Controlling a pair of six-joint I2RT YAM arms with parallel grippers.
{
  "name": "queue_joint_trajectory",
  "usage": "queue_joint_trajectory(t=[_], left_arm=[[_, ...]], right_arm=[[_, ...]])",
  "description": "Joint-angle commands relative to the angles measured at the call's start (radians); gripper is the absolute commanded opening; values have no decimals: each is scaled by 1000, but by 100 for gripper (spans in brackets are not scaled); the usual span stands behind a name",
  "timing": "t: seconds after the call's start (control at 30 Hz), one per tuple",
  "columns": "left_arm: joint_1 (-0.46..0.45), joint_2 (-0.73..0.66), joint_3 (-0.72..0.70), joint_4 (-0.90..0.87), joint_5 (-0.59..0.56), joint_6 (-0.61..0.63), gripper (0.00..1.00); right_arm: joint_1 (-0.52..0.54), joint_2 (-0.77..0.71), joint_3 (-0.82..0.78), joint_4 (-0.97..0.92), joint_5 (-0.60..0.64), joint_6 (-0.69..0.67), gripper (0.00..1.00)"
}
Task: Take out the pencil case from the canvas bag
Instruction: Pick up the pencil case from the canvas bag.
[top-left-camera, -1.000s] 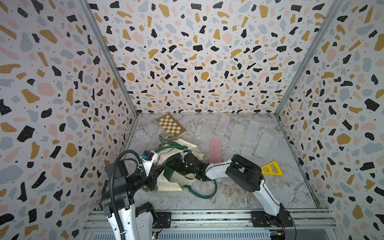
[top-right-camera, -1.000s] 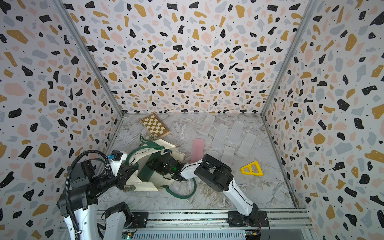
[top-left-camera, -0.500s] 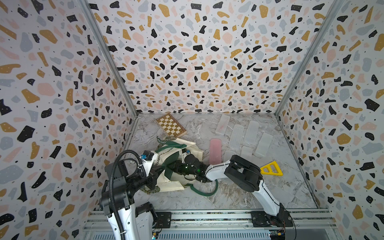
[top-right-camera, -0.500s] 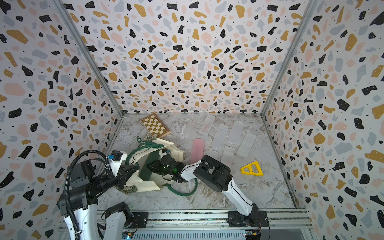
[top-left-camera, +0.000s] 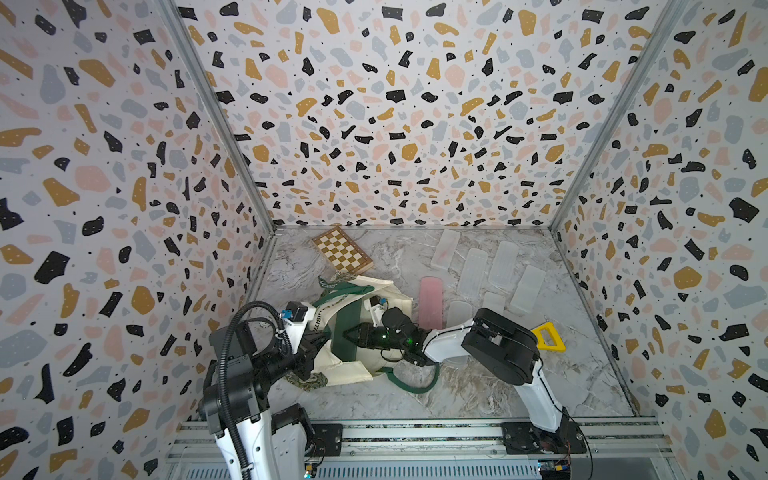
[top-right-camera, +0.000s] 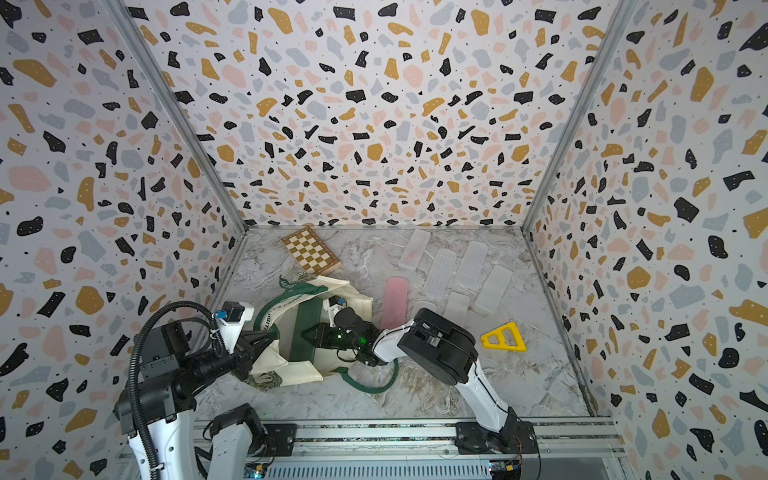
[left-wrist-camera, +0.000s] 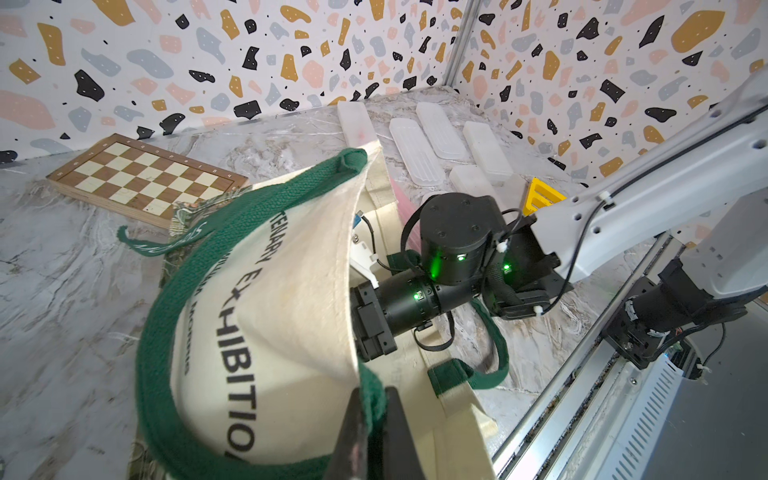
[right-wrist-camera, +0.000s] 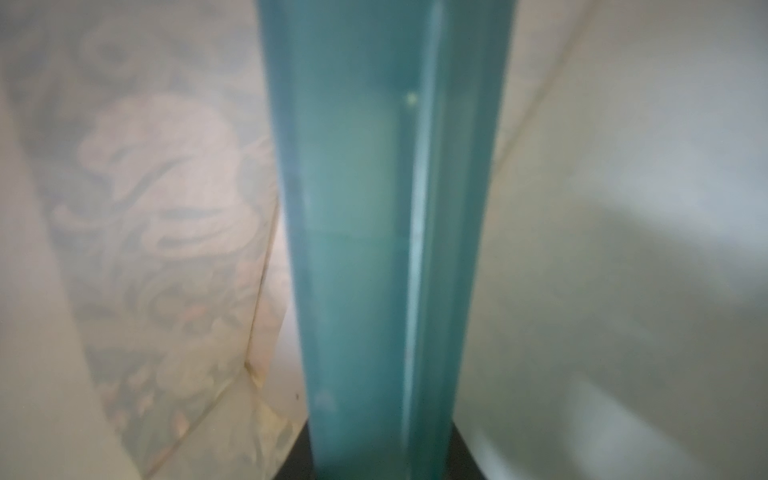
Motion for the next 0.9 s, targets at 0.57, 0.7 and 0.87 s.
queue_joint_trajectory(t=[0.57,0.7,0.87], left_arm=[[3,-27,-47,224,-102,-214,0],[3,-18,-51,248,-100,-248,0],[3,-28,-57,261,-101,-266,0]], right_arm=[[18,-440,-169,-264,74,-421,27],[15,-504,-174,-334,77,-461,27],[8,-568,-186,-388,84,-442,27]])
